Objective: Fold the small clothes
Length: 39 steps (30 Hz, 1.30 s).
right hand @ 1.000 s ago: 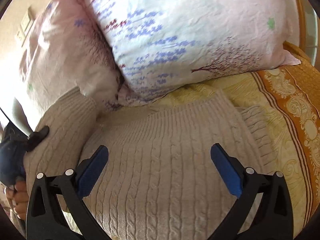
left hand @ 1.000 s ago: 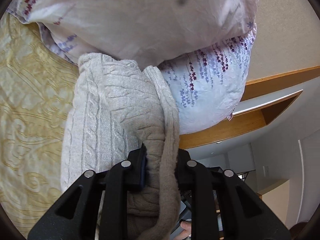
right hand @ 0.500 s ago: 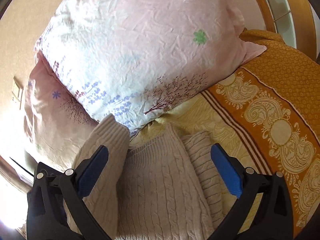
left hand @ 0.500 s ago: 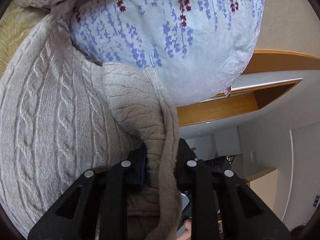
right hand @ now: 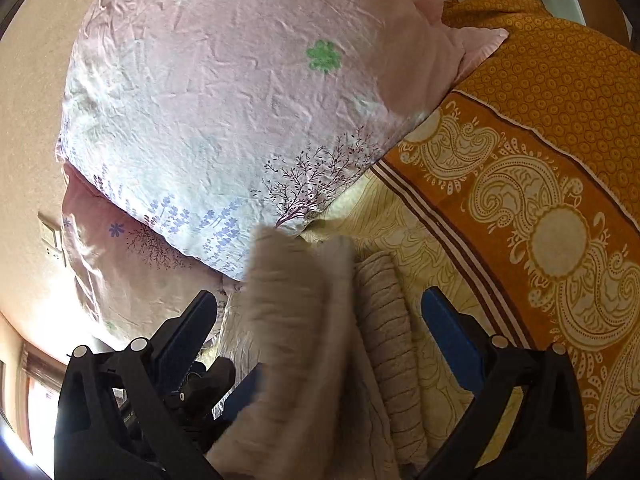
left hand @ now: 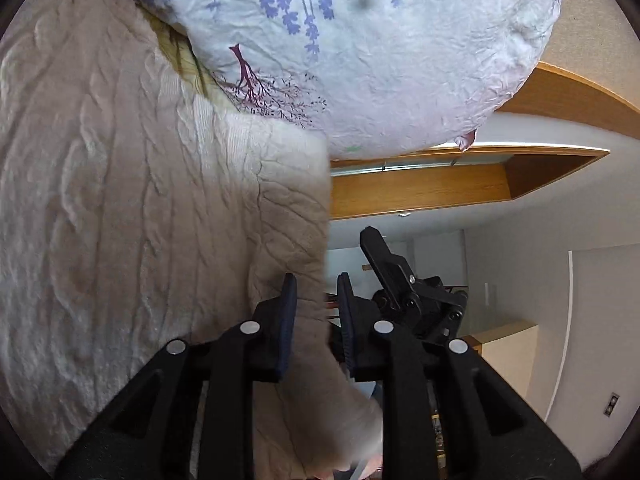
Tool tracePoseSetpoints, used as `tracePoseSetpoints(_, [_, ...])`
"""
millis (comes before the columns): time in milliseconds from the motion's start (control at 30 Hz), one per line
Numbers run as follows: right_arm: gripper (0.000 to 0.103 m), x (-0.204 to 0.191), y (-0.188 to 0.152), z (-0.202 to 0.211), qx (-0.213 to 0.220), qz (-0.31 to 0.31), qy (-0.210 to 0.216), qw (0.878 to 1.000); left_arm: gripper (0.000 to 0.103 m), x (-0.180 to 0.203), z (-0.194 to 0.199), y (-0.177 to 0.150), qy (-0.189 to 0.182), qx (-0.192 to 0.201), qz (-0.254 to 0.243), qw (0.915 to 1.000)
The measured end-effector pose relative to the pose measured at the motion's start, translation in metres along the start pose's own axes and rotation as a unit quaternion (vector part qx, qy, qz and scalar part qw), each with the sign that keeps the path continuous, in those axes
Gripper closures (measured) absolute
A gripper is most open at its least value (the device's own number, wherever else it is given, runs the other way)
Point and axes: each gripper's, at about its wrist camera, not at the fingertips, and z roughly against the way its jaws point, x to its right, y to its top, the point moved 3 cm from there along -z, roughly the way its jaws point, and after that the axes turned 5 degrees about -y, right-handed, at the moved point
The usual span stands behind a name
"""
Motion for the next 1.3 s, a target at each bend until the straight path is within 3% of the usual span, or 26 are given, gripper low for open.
tracePoseSetpoints(67, [0.001,0.004,0.0,-0.002,-0.003,-0.009,0.0,1.0,0.063,0.01,0.008,-0.004,0.008,-0.005,-0.02,0.9998])
tracePoseSetpoints(133, [0.001,0.006,0.001,-0.002,-0.006,-0.009,0.003,1.0,0.036,0.027,0.026,-0.008,0.031,0.006,-0.061,0.9977])
tracePoseSetpoints(200, [0.001,0.005,0.002,0.0,-0.002,-0.005,-0.004,1.0,0.024,0.045,0.052,-0.014,0.077,0.03,-0.122,0.9891])
tracePoseSetpoints(267, [0.001,0.006,0.004,0.004,0.003,-0.001,-0.011,1.0,0.016,0.056,0.081,-0.022,0.137,0.054,-0.178,0.9728])
tracePoseSetpoints(333, [0.001,0.007,0.005,0.013,0.011,0.004,-0.019,1.0,0.008,0.058,0.108,-0.031,0.218,0.08,-0.226,0.946])
tracePoseSetpoints(367, [0.002,0.007,0.005,0.018,0.015,0.007,-0.021,1.0,0.008,0.055,0.12,-0.037,0.248,0.088,-0.244,0.9334])
tracePoseSetpoints(500, [0.014,0.002,0.004,0.03,0.03,0.049,-0.034,0.998,0.008,0.035,0.155,-0.062,0.313,0.075,-0.296,0.8993])
tracePoseSetpoints(600, [0.028,-0.001,0.001,0.025,0.026,0.06,-0.035,0.997,0.009,0.032,0.16,-0.078,0.355,0.064,-0.353,0.8635])
tracePoseSetpoints(667, [0.029,-0.006,-0.002,0.028,0.032,0.072,-0.031,0.996,0.01,0.039,0.162,-0.09,0.367,0.063,-0.394,0.8402])
tracePoseSetpoints(867, [0.029,-0.018,-0.029,0.054,0.025,0.108,-0.008,0.994,0.015,0.053,0.15,-0.119,0.37,0.036,-0.469,0.8013])
tracePoseSetpoints(967, [0.029,-0.022,-0.045,0.065,0.022,0.138,-0.022,0.99,0.021,0.045,0.141,-0.127,0.386,0.013,-0.48,0.7874])
tracePoseSetpoints(1033, [0.029,-0.025,-0.055,0.069,0.019,0.152,-0.03,0.988,0.03,0.038,0.134,-0.124,0.394,0.006,-0.468,0.7911])
tracePoseSetpoints(1100, [0.03,-0.026,-0.063,0.069,0.016,0.161,-0.04,0.986,0.031,0.033,0.131,-0.12,0.407,0.011,-0.453,0.7931])
tracePoseSetpoints(1233, [0.04,-0.024,-0.075,0.069,0.013,0.17,-0.054,0.984,0.031,0.028,0.123,-0.115,0.443,0.024,-0.449,0.7752])
tracePoseSetpoints(1300, [0.052,-0.024,-0.079,0.067,0.008,0.176,-0.059,0.983,0.032,0.027,0.12,-0.117,0.449,0.022,-0.456,0.7679])
